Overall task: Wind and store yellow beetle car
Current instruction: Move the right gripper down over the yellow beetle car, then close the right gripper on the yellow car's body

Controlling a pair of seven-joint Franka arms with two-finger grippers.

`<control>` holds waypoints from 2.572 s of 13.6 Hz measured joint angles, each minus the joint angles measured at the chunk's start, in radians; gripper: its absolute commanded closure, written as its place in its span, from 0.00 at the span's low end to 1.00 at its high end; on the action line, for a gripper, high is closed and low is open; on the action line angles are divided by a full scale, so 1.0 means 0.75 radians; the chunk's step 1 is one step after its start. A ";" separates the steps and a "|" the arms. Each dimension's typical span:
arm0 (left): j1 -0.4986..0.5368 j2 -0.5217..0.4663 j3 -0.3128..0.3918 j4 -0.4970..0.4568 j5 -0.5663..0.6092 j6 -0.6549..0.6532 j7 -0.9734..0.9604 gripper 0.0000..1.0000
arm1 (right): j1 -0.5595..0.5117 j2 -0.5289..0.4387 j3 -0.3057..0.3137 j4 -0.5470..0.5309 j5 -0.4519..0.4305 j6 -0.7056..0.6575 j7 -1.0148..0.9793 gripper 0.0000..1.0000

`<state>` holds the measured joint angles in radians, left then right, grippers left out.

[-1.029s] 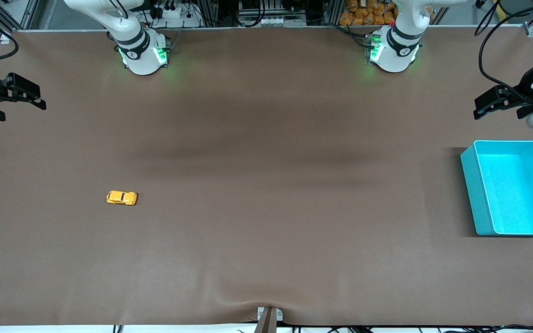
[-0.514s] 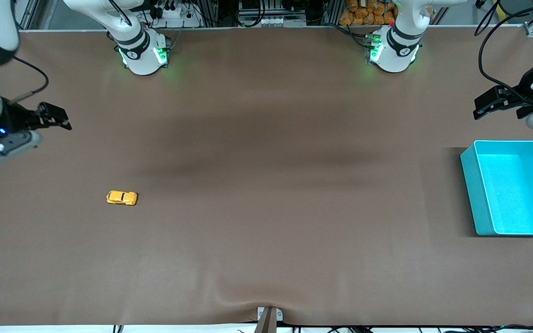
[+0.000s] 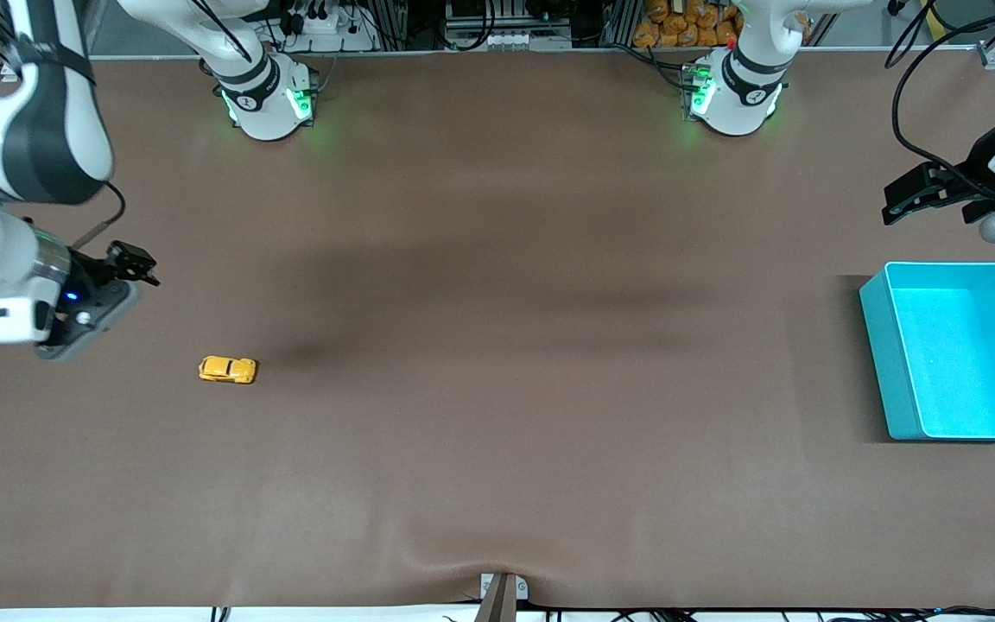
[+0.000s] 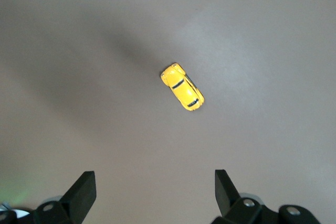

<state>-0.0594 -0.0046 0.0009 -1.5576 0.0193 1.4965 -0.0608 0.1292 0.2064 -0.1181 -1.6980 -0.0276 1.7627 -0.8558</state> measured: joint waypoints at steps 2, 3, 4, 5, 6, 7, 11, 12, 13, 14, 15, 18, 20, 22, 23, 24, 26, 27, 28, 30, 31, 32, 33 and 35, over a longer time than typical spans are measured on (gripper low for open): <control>0.000 0.001 0.000 0.000 0.000 0.000 0.000 0.00 | -0.004 0.073 -0.003 -0.031 -0.001 0.107 -0.181 0.00; 0.000 0.001 0.000 0.000 0.000 0.000 0.000 0.00 | -0.008 0.105 -0.005 -0.057 -0.002 0.183 -0.273 0.00; 0.000 0.002 0.000 0.000 0.000 0.000 0.000 0.00 | -0.009 0.127 -0.008 -0.091 -0.002 0.263 -0.371 0.00; 0.000 0.002 0.000 0.000 0.000 0.000 0.000 0.00 | -0.010 0.137 -0.009 -0.133 -0.002 0.350 -0.462 0.00; 0.000 0.002 0.000 0.000 0.000 0.000 0.000 0.00 | -0.010 0.140 -0.009 -0.180 -0.002 0.432 -0.538 0.00; -0.001 0.002 0.000 0.000 0.000 0.000 -0.001 0.00 | -0.010 0.142 -0.009 -0.224 -0.002 0.486 -0.604 0.00; -0.001 0.011 -0.001 0.000 0.000 0.000 -0.003 0.00 | -0.009 0.178 -0.008 -0.308 -0.002 0.530 -0.728 0.00; -0.001 0.013 -0.001 0.000 0.000 0.001 -0.003 0.00 | -0.007 0.199 -0.008 -0.310 -0.003 0.543 -0.732 0.00; -0.001 0.014 -0.001 0.000 0.000 0.001 -0.003 0.00 | -0.004 0.218 -0.007 -0.310 -0.005 0.557 -0.736 0.00; -0.001 0.014 -0.001 0.000 0.000 0.001 -0.003 0.00 | -0.002 0.232 -0.007 -0.310 -0.007 0.564 -0.742 0.04; -0.002 0.014 -0.002 0.000 0.000 0.001 -0.003 0.00 | 0.000 0.243 -0.005 -0.310 -0.008 0.571 -0.752 0.10; -0.004 0.014 -0.008 0.000 0.000 0.001 -0.003 0.00 | 0.005 0.289 -0.003 -0.311 -0.010 0.674 -0.768 0.16; -0.003 0.015 -0.009 0.000 0.000 0.001 -0.003 0.00 | 0.005 0.328 -0.003 -0.311 -0.010 0.738 -0.790 0.19; -0.001 0.015 -0.008 0.000 0.000 0.001 -0.004 0.00 | 0.005 0.360 -0.003 -0.310 -0.011 0.786 -0.807 0.20; 0.000 0.016 -0.008 0.000 0.000 0.001 -0.004 0.00 | 0.005 0.373 -0.003 -0.310 -0.011 0.800 -0.811 0.21; 0.001 0.016 -0.008 0.000 0.000 0.001 -0.005 0.00 | 0.005 0.383 -0.003 -0.310 -0.011 0.811 -0.813 0.24; 0.003 0.020 -0.008 -0.001 0.000 0.001 -0.005 0.00 | 0.005 0.401 -0.003 -0.310 -0.011 0.836 -0.830 0.29; 0.004 0.024 -0.008 -0.001 0.000 0.001 -0.005 0.00 | 0.004 0.411 -0.004 -0.310 -0.011 0.851 -0.842 0.31; 0.005 0.026 -0.008 -0.001 0.000 0.001 -0.005 0.00 | 0.003 0.419 -0.005 -0.310 -0.011 0.860 -0.848 0.32; 0.005 0.029 -0.008 -0.001 0.000 0.001 -0.005 0.00 | 0.003 0.432 -0.005 -0.310 -0.011 0.868 -0.856 0.33; 0.005 0.029 -0.008 -0.001 0.000 0.001 -0.005 0.00 | 0.002 0.437 -0.006 -0.310 -0.011 0.868 -0.857 0.35; 0.006 0.029 -0.008 -0.001 0.000 0.001 -0.005 0.00 | 0.001 0.440 -0.006 -0.310 -0.011 0.868 -0.857 0.39; 0.006 0.029 -0.008 -0.001 0.000 0.001 -0.005 0.00 | 0.001 0.444 -0.007 -0.310 -0.011 0.868 -0.857 0.42; 0.006 0.030 -0.008 -0.001 0.000 0.001 -0.005 0.00 | 0.001 0.452 -0.007 -0.310 -0.011 0.868 -0.857 0.46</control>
<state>-0.0550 0.0175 -0.0052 -1.5581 0.0193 1.4970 -0.0644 0.1300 0.5455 -0.1231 -1.9303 -0.0356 2.4140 -1.4989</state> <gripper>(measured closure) 0.000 0.419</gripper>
